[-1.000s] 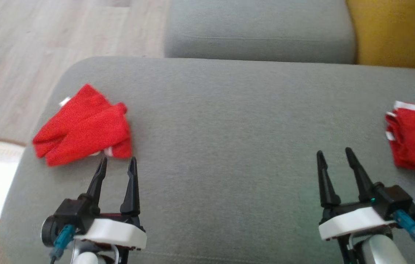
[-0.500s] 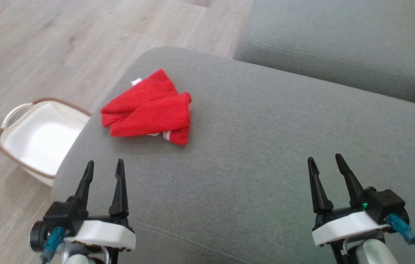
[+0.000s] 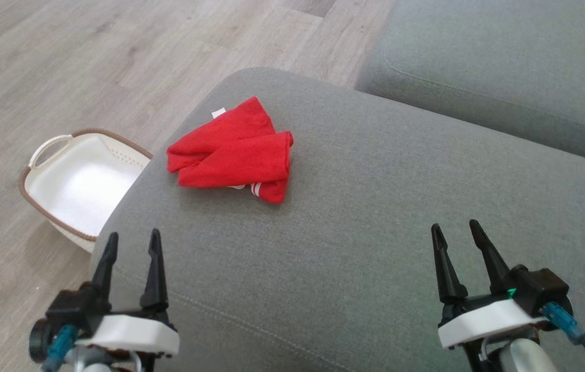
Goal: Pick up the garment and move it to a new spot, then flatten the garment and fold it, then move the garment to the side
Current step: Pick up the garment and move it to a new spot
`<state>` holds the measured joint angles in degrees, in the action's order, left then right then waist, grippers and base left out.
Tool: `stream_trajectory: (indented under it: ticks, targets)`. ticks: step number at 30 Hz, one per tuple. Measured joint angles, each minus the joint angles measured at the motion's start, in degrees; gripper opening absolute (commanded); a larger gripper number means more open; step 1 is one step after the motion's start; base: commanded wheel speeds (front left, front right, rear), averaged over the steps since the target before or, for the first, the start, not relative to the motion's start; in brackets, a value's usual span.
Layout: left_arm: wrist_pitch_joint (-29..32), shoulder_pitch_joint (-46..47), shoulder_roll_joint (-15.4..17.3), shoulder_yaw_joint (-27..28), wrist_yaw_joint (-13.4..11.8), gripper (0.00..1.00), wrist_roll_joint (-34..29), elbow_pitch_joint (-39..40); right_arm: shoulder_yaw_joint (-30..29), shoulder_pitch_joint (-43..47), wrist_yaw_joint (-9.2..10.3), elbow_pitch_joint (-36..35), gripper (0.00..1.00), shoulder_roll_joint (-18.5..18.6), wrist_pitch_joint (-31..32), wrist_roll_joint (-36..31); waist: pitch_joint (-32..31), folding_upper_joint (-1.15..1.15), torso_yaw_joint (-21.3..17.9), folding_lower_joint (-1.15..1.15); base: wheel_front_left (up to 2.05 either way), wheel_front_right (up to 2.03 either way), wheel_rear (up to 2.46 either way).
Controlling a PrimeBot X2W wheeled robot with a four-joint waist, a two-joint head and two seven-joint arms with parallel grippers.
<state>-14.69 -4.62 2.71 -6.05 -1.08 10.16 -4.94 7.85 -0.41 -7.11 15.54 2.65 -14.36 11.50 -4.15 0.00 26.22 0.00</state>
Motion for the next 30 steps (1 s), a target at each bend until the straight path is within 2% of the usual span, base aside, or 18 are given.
stream_trajectory:
  ticks: [8,12,14,15,19,21,26,30]
  targets:
    - [0.0,1.5,0.3,5.3,1.3,1.00,0.1,-0.7,-0.9,-0.1,0.00,-0.4,1.00,0.0,0.0,-0.7,2.5,0.00,-1.6,0.00,0.00,0.00,0.00]
    - [0.0,7.2,2.8,6.5,2.7,1.00,0.1,-4.2,-3.8,-0.6,0.00,-1.2,1.00,0.0,0.1,-3.2,5.5,0.00,-2.3,0.00,0.00,0.00,0.00]
    - [2.2,11.5,3.7,7.6,3.8,1.00,1.9,-7.0,-5.4,-1.8,0.00,-2.2,1.00,0.0,0.8,-5.2,7.4,0.00,-2.8,0.00,0.00,0.00,0.00]
    - [5.5,16.8,4.0,9.1,4.6,1.00,5.8,-10.4,-6.7,-3.4,0.00,-3.9,1.00,0.0,1.9,-6.9,9.5,0.00,-3.2,0.00,0.00,0.00,0.00]
    - [12.0,28.2,8.6,9.3,6.7,1.00,7.9,-16.7,-9.0,-6.7,0.00,-8.3,1.00,0.0,4.2,-9.8,14.1,0.00,-4.3,0.00,0.00,0.00,0.00]
    - [15.8,33.3,11.2,7.7,7.7,1.00,8.1,-20.1,-9.9,-7.8,0.00,-10.4,1.00,0.0,5.3,-11.0,16.5,0.00,-5.0,0.00,0.00,0.00,0.00]
    - [25.1,42.8,14.2,2.1,8.2,1.00,12.5,-28.5,-10.8,-9.7,0.00,-15.0,1.00,0.1,7.9,-13.1,22.0,0.00,-7.1,0.01,0.00,0.00,0.00]
    - [27.7,46.1,16.6,-4.5,8.6,1.00,16.4,-30.3,-10.9,-10.2,0.00,-17.2,1.00,0.1,9.0,-13.9,24.8,0.00,-8.6,0.01,0.00,0.00,0.00]
